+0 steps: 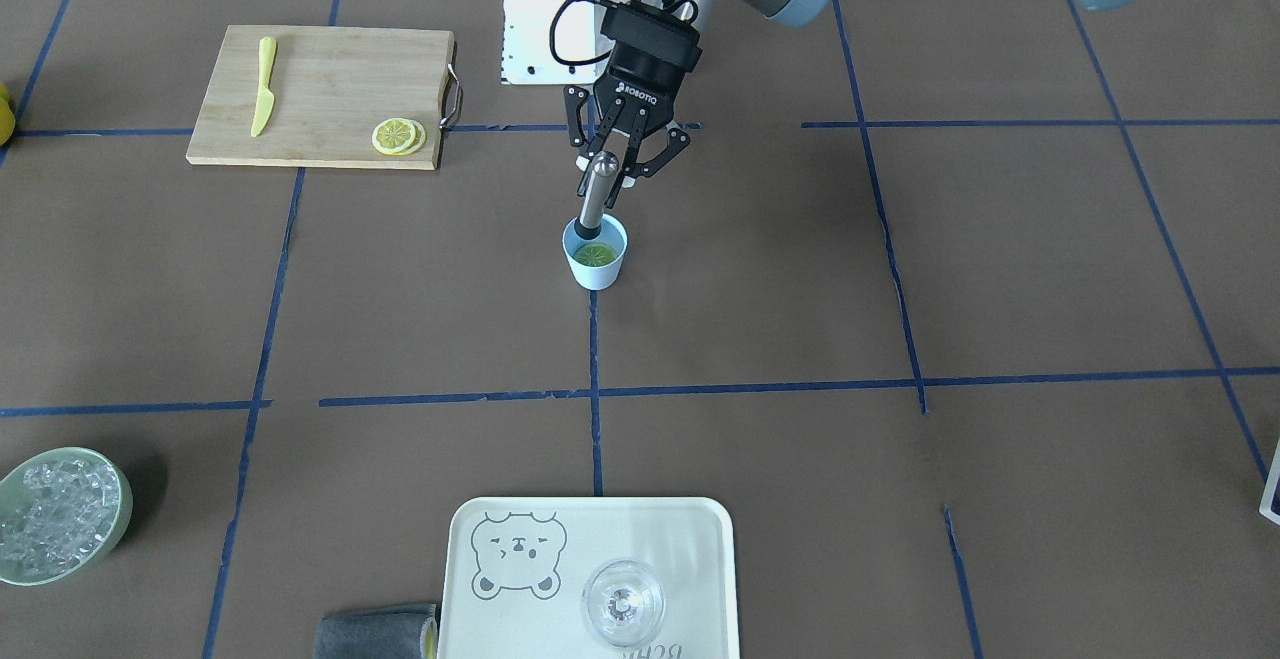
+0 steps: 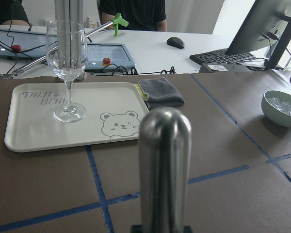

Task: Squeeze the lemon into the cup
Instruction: 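Lower the steel muddler into the blue cup and press the lemon slice, then lift the muddler out of the cup and carry it away with the left gripper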

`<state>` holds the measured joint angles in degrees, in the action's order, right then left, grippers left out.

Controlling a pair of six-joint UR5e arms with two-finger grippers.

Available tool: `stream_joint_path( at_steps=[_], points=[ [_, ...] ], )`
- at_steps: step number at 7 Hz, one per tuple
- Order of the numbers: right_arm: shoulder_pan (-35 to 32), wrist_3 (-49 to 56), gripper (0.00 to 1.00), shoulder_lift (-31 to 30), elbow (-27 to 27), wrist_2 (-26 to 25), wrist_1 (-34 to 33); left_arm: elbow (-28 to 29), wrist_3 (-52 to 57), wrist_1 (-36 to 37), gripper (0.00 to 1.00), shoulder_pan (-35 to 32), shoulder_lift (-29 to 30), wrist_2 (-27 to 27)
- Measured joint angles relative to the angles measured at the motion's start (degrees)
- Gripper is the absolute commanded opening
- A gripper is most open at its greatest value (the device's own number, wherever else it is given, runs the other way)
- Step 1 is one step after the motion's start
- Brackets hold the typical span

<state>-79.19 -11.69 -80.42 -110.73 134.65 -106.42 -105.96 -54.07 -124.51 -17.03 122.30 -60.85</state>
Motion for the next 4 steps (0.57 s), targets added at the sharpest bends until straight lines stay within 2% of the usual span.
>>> stream_joint_path(
  at_steps=[2,3,4],
  points=[
    [-0.13,0.14,1.00,-0.02,0.42,-0.18,0.20,-4.46,2.57,2.29,0.00,-2.72,-0.29,-1.01],
    [-0.24,0.27,1.00,-0.03,1.15,-0.32,0.35,-6.54,3.08,5.66,0.00,-4.85,-0.40,-3.87],
    [-0.36,0.32,1.00,-0.02,1.75,-0.28,0.45,-8.18,3.27,9.00,0.00,-7.98,-1.26,-9.06]
  ],
)
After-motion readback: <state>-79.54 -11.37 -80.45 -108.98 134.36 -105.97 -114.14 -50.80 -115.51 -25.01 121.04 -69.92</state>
